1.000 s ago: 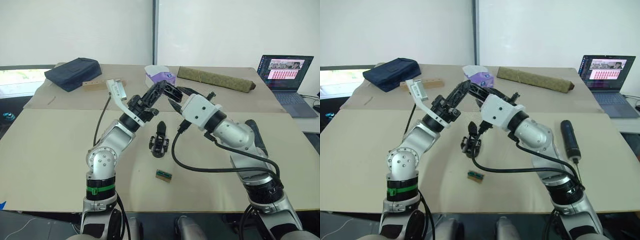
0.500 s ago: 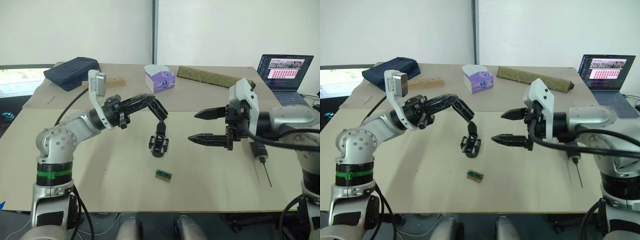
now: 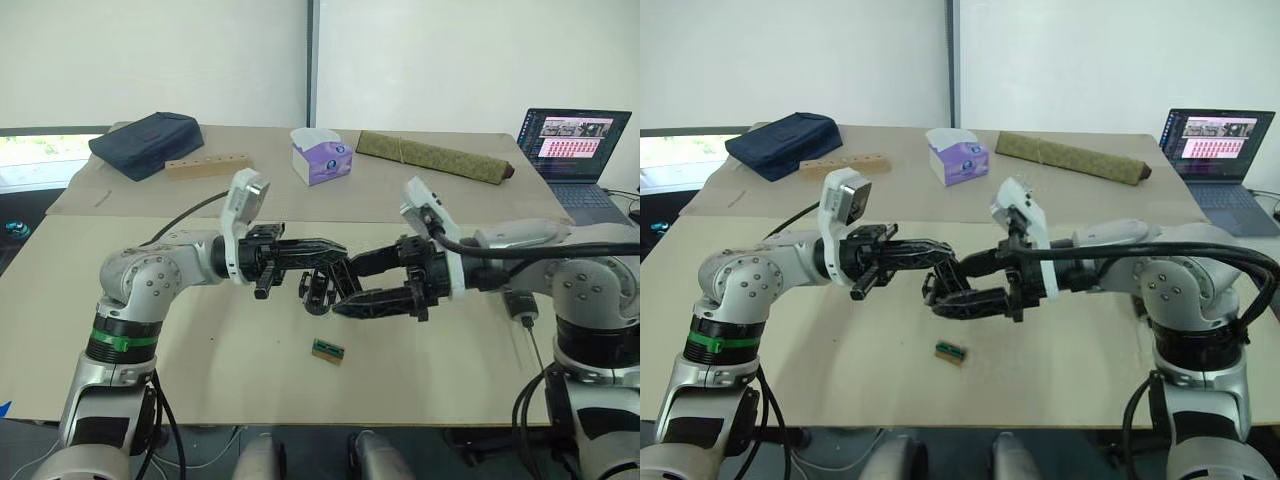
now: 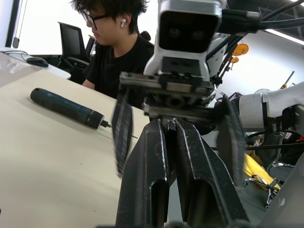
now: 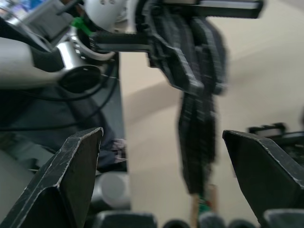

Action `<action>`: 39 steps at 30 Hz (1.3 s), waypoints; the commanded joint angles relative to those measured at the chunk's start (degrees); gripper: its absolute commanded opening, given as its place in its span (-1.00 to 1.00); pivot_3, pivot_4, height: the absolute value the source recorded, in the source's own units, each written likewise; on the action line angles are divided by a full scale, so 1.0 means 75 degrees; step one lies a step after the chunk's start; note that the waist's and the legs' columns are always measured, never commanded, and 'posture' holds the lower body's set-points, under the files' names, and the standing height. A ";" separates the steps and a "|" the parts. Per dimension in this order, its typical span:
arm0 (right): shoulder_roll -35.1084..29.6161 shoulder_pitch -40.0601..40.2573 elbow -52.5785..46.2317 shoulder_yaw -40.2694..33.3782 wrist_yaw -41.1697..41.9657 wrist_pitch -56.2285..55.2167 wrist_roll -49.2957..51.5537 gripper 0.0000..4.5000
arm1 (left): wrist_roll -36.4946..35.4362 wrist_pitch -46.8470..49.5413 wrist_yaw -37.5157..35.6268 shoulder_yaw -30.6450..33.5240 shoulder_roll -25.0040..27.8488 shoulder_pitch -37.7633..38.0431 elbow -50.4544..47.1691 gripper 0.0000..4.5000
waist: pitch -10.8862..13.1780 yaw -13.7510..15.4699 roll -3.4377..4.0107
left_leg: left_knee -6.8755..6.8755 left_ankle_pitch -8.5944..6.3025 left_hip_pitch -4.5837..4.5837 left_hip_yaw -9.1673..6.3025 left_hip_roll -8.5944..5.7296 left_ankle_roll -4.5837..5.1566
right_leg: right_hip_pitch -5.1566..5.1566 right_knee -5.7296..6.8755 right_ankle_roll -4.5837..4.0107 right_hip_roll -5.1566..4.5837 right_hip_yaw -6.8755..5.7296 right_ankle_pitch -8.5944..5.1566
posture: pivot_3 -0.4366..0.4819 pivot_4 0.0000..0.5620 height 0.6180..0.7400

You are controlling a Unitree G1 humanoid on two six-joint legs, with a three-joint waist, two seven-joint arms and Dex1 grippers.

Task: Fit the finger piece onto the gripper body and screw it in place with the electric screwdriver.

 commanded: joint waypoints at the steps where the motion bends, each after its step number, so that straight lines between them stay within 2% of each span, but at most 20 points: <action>1: 0.0092 -0.0183 -0.0118 -0.0326 -0.0397 0.0328 0.0451 0.99 | -0.0012 0.0096 0.0056 0.0089 -0.0042 -0.0010 -0.0244 -1.00 | 0.0000 0.0000 0.0000 | 0.0000 0.0000 0.0000 0.0000 0.0000 0.0000 | 0.0000 0.0000 0.0000 0.0000 0.0000 0.0000 | -0.05 -0.47 1.00; 3: 0.0171 -0.0151 -0.0156 -0.0337 -0.0573 0.0453 0.0589 0.99 | 0.0058 0.0104 -0.0003 0.0046 0.0005 0.0061 -0.0306 -1.00 | 0.0000 -0.0003 0.0000 | 0.0001 0.0000 0.0001 0.0000 0.0000 0.0000 | 0.0001 0.0001 0.0000 0.0000 0.0000 0.0000 | -0.05 -0.47 1.00; 4: 0.0231 -0.0141 -0.0161 -0.0360 -0.0676 0.0495 0.0668 0.88 | 0.0137 0.0068 -0.0057 -0.0010 0.0043 0.0109 -0.0353 -1.00 | 0.0000 -0.0005 0.0000 | 0.0001 0.0000 0.0002 0.0000 0.0000 0.0000 | 0.0001 0.0001 0.0000 0.0000 0.0000 0.0000 | -0.05 -0.47 1.00; 7: 0.0435 -0.0171 -0.0113 -0.0443 -0.1012 0.0654 0.0867 0.47 | 0.0330 0.0000 -0.0188 -0.0141 0.0101 0.0198 -0.0456 -1.00 | 0.0000 -0.0015 0.0000 | 0.0000 0.0000 0.0000 0.0000 0.0001 0.0000 | -0.0002 0.0000 0.0000 0.0001 0.0000 0.0000 | -0.05 -0.47 1.00; 15: 0.0402 -0.0121 -0.0149 -0.0359 -0.1304 0.0812 0.1054 -0.77 | 0.0683 -0.0119 -0.0431 -0.0273 0.0178 0.0297 -0.0559 -1.00 | 0.0000 -0.0014 0.0001 | 0.0000 0.0000 0.0001 0.0001 0.0001 0.0000 | -0.0001 0.0001 0.0000 0.0001 0.0001 0.0000 | -0.05 -0.47 1.00; 20: 0.0274 0.0064 -0.0326 -0.0213 -0.1099 0.0505 0.1018 -0.81 | 0.0737 -0.0244 -0.0494 -0.0235 0.0237 0.0367 -0.0661 -1.00 | 0.0000 -0.0018 0.0001 | 0.0001 0.0000 0.0000 0.0001 0.0001 0.0001 | -0.0001 0.0000 0.0001 0.0001 0.0000 -0.0001 | -0.05 -0.47 1.00; 23: 0.0139 0.0311 -0.0508 -0.0119 -0.0921 0.0014 0.0751 -0.81 | 0.0705 -0.0503 -0.0531 0.0057 0.0290 0.0448 -0.0824 -0.45 | 0.0000 -0.0017 0.0001 | 0.0000 0.0000 -0.0002 -0.0001 0.0001 0.0001 | -0.0001 -0.0002 0.0002 0.0001 -0.0001 -0.0001 | -0.05 -0.47 1.00; 25: -0.0064 0.0560 -0.0615 -0.0042 -0.0735 -0.0442 0.0457 -0.81 | 0.0805 -0.0852 -0.0692 0.0283 0.0435 0.0603 -0.0894 0.00 | 0.0001 -0.0024 0.0001 | 0.0000 0.0000 -0.0001 0.0000 0.0001 0.0000 | -0.0001 -0.0003 0.0002 0.0000 0.0000 -0.0001 | -0.05 -0.47 1.00; 29: -0.0561 0.1254 -0.0844 -0.0051 -0.0115 -0.1367 0.0097 -0.81 | 0.2154 -0.3058 -0.1676 0.0468 0.1096 0.1460 -0.0615 0.89 | 0.0001 -0.0041 0.0001 | -0.0001 0.0000 0.0002 0.0006 0.0003 0.0000 | -0.0001 -0.0004 0.0001 0.0001 0.0000 -0.0002 | -0.05 -0.47 1.00; 30: -0.0601 0.1515 -0.0918 -0.0115 0.0115 -0.1793 -0.0036 -0.81 | 0.2366 -0.3548 -0.2045 0.0550 0.1280 0.1722 -0.0388 1.00 | 0.0001 -0.0038 0.0002 | -0.0002 0.0000 0.0003 0.0008 0.0004 0.0000 | -0.0002 -0.0005 0.0001 0.0001 0.0001 -0.0002 | -0.05 -0.47 1.00; 34: -0.0572 0.2504 -0.0869 -0.0168 0.0903 -0.3775 -0.1001 -0.81 | 0.3569 -0.5396 -0.2774 0.0553 0.1956 0.2415 0.0889 1.00 | 0.0002 -0.0007 0.0003 | -0.0003 0.0000 0.0009 0.0016 0.0010 0.0000 | 0.0001 -0.0004 -0.0007 0.0003 -0.0001 -0.0007 | -0.05 -0.47 1.00; 36: -0.0607 0.2851 -0.0752 0.0017 0.1295 -0.4671 -0.1574 -0.81 | 0.3986 -0.5973 -0.2792 0.0485 0.2005 0.2528 0.1525 1.00 | 0.0002 0.0006 0.0003 | -0.0002 0.0000 0.0011 0.0023 0.0012 0.0000 | 0.0001 -0.0006 -0.0007 0.0001 -0.0001 -0.0007 | -0.05 -0.47 1.00; 39: -0.0214 0.3123 -0.0405 0.0145 0.1671 -0.5997 -0.2204 -0.81 | 0.4408 -0.6501 -0.2531 0.0375 0.1688 0.2484 0.2471 1.00 | 0.0003 0.0043 0.0002 | 0.0000 0.0000 0.0009 0.0026 0.0011 0.0000 | 0.0003 -0.0009 -0.0005 -0.0002 -0.0001 -0.0007 | -0.05 -0.47 1.00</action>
